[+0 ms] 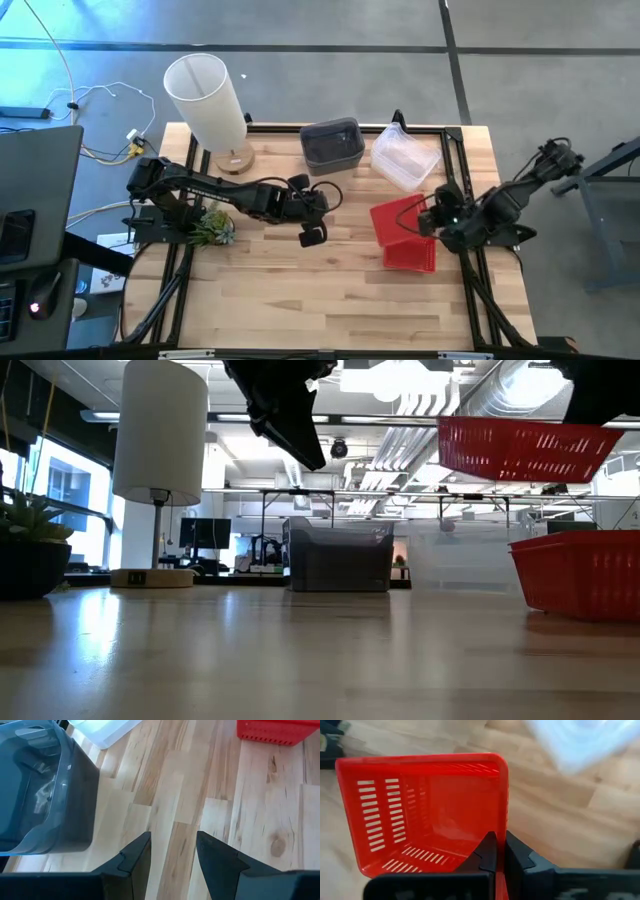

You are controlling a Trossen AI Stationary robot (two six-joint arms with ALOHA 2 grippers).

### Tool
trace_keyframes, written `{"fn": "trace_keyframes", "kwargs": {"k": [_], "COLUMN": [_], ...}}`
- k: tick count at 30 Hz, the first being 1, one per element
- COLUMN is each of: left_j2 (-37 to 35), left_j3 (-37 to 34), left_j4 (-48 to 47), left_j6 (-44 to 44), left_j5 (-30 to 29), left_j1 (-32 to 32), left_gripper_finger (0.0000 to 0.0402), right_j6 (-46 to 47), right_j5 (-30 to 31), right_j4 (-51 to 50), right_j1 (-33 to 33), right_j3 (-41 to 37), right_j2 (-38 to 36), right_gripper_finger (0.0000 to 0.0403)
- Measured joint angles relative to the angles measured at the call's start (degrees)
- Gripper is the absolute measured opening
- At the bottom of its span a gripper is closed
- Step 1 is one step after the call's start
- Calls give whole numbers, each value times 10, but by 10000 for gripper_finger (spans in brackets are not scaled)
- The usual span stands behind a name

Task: Stack baskets by color
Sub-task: Stack the left red bin on the stacked red bins

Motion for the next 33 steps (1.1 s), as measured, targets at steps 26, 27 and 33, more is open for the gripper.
{"fn": "trace_keyframes", "kwargs": {"k": [26, 27, 33], "left_j2": [1, 1, 1], "left_j3": [0, 0, 0], "left_j4": [-11, -12, -12], "left_j6": [51, 48, 42], "left_j5": [1, 2, 10], "left_j1": [-28, -28, -28], "left_gripper_finger": [145, 145, 145], "right_j6": [330, 330, 329], "right_j5": [-13, -14, -59], "right_j4": [61, 58, 9], "right_j1": [189, 189, 189], "right_j3": [-61, -61, -58], "right_j2": [70, 70, 69], "right_gripper_finger": [0, 0, 0]}}
